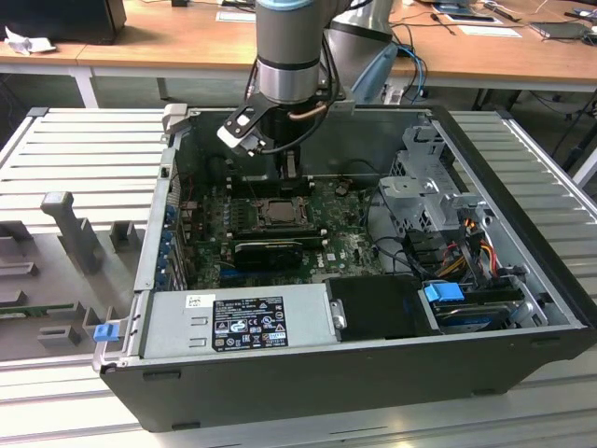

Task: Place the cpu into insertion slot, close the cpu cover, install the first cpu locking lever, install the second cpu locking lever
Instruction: 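Close the cpu cover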

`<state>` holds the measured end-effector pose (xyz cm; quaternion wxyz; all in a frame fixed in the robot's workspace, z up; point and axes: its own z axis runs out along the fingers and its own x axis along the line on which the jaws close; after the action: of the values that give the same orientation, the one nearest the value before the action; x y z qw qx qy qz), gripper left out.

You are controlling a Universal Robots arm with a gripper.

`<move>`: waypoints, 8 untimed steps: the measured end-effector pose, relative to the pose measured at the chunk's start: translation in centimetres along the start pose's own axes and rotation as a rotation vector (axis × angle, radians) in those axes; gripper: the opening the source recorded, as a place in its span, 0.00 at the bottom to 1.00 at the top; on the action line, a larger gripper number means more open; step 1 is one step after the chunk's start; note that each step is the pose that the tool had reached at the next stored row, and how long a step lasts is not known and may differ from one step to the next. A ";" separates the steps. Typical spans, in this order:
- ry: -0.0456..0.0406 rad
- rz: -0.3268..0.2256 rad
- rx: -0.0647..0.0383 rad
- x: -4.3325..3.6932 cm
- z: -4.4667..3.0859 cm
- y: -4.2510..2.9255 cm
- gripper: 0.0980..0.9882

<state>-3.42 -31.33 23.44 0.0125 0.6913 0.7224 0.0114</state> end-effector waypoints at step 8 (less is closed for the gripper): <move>0.0013 -0.022 0.000 0.03 0.23 -0.73 0.01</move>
<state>-4.14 -31.33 23.19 0.0122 0.6833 0.7299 0.0117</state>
